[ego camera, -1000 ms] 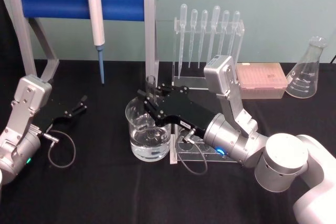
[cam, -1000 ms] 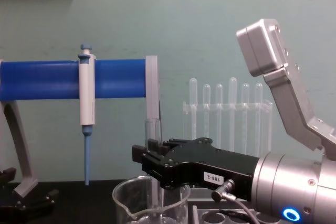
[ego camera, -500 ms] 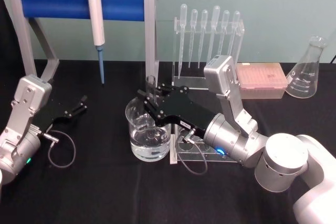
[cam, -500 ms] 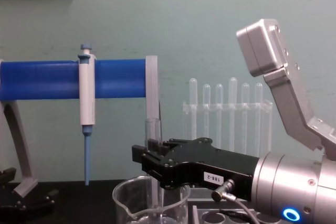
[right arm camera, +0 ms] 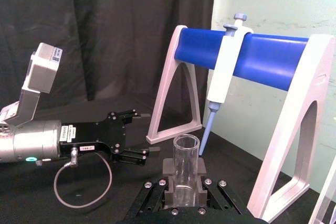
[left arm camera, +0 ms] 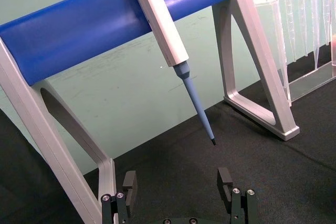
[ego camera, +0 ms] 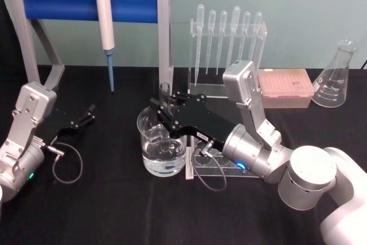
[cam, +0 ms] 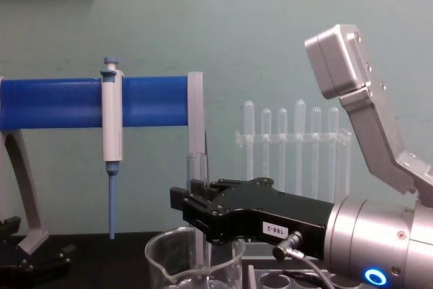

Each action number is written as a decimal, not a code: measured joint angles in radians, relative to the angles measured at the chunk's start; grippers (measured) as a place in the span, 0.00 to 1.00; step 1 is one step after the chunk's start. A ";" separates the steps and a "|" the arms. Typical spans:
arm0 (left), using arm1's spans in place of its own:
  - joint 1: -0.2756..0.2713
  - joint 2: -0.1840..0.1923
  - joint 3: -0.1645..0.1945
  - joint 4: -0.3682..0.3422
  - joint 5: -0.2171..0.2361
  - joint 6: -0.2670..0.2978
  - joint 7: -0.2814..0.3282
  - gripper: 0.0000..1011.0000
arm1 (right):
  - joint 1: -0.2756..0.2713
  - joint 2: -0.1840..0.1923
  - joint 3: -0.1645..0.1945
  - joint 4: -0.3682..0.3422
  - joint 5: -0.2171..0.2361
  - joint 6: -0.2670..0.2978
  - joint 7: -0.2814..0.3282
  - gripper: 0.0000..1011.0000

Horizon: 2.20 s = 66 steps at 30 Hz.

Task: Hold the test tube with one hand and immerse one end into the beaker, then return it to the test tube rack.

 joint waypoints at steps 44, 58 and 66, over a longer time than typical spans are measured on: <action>0.000 0.000 0.000 0.000 0.000 0.000 0.000 0.99 | 0.000 0.000 0.000 0.000 0.000 0.000 0.000 0.22; 0.000 0.000 0.000 0.000 0.000 0.000 0.000 0.99 | 0.000 0.000 0.000 0.000 0.000 0.000 0.000 0.22; 0.000 0.000 0.000 0.000 0.000 0.000 0.000 0.99 | 0.000 0.000 0.000 0.000 0.000 0.000 0.000 0.22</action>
